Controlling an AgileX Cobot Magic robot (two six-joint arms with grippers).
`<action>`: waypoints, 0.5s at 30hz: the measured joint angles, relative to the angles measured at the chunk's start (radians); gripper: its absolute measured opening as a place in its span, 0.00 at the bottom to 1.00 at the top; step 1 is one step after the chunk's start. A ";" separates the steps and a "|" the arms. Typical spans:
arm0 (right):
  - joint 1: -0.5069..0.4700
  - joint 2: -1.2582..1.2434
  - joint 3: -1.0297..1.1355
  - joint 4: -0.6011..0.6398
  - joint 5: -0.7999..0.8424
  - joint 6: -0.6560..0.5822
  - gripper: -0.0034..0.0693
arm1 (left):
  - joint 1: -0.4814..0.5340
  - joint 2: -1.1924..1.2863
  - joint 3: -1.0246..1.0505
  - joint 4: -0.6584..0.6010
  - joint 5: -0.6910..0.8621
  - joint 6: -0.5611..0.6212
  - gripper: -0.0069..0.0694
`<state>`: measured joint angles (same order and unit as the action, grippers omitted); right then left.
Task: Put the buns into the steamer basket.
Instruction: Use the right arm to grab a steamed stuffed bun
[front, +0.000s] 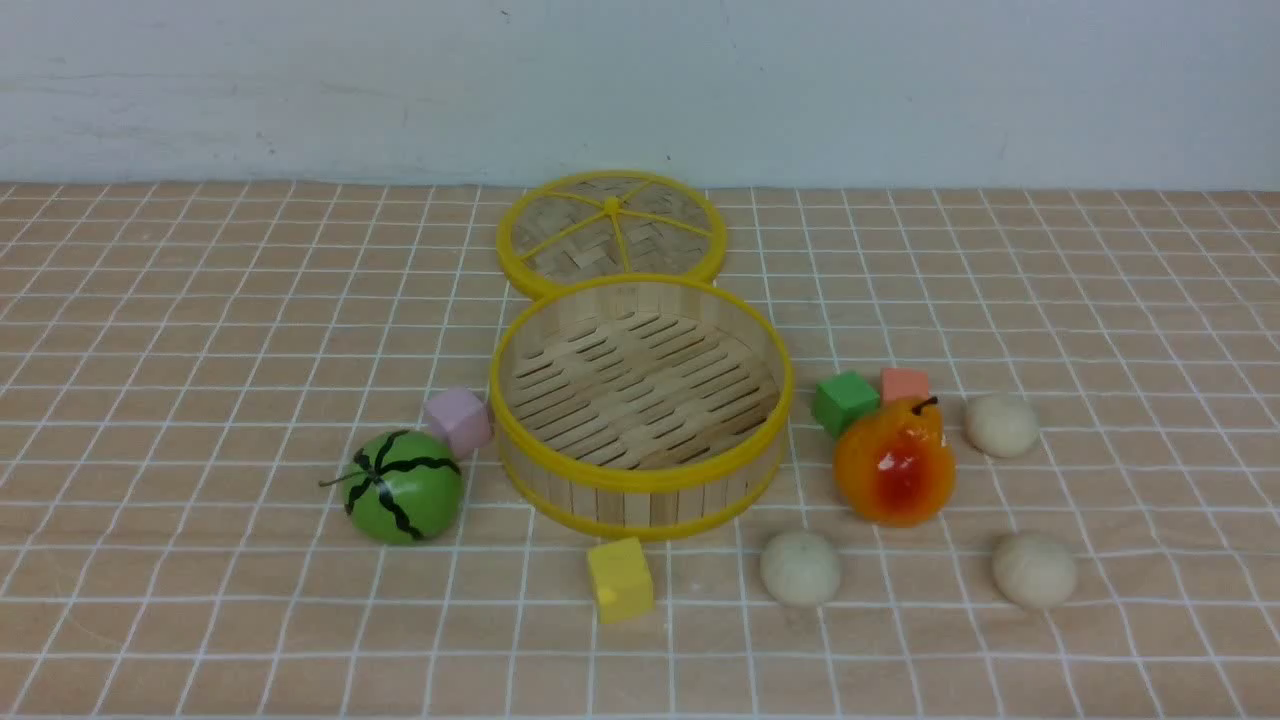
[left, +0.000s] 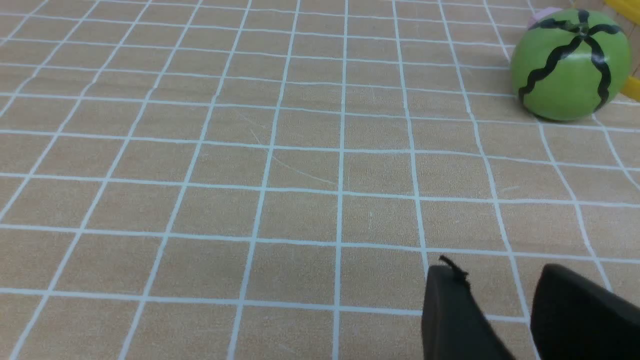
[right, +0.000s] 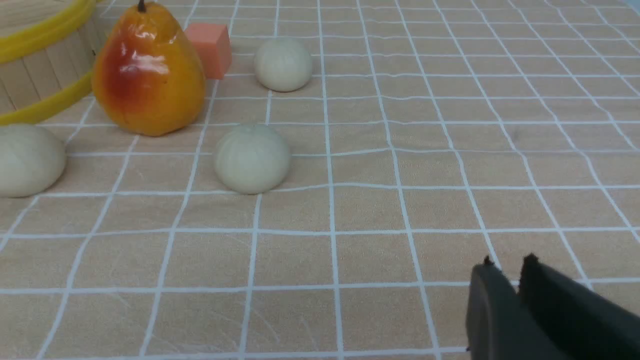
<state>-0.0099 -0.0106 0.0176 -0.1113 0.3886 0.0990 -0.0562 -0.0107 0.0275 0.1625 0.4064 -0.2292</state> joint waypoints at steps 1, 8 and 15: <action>0.000 0.000 0.000 0.000 0.000 0.000 0.17 | 0.000 0.000 0.000 0.000 0.000 0.000 0.40; 0.000 0.000 0.001 0.000 0.000 0.000 0.18 | 0.000 0.000 0.000 0.000 0.000 0.000 0.40; 0.000 0.000 0.001 0.000 0.000 0.000 0.19 | 0.000 0.000 0.000 0.000 0.000 0.000 0.40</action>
<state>-0.0099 -0.0106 0.0185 -0.1113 0.3886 0.0990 -0.0562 -0.0107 0.0275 0.1625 0.4064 -0.2292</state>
